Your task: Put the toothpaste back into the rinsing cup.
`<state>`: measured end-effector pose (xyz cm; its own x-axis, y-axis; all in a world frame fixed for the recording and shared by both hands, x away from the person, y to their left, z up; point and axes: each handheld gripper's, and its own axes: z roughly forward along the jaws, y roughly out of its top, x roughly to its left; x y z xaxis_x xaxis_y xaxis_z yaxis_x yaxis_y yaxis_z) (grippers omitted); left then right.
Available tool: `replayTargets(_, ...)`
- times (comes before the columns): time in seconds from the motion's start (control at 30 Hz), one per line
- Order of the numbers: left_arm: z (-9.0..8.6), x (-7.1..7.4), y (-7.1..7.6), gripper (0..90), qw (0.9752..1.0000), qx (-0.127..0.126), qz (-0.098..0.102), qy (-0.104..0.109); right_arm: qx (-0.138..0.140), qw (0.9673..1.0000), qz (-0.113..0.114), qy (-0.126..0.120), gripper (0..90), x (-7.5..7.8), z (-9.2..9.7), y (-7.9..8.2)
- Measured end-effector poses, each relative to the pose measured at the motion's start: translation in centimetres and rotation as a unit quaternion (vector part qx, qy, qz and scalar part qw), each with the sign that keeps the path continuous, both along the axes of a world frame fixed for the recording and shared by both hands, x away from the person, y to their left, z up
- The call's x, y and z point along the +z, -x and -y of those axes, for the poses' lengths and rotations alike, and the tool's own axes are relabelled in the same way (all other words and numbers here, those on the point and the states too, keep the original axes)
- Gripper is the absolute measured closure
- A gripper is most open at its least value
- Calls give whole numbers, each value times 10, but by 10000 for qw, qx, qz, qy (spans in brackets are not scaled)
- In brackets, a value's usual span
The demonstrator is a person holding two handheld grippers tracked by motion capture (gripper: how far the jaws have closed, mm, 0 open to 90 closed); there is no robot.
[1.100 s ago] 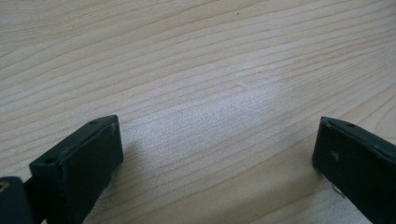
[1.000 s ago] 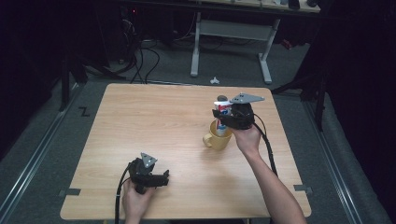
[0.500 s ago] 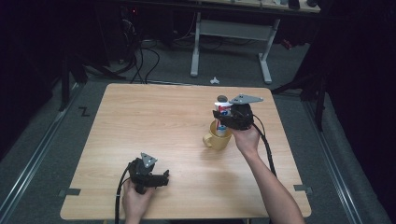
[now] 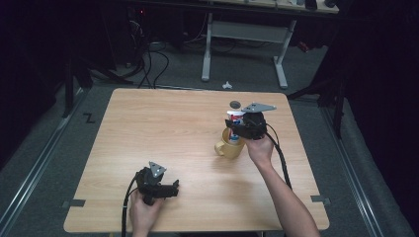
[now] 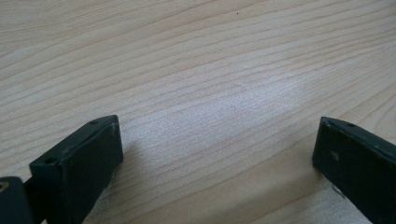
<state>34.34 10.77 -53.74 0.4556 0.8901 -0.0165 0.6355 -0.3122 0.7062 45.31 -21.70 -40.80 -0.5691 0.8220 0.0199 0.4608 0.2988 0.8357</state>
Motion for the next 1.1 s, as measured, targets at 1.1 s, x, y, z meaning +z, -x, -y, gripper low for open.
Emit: replayTargets(1.1,0,0,0,19,10000,1,-3,3,-126,9995,-275,70,621,-26,0,-6)
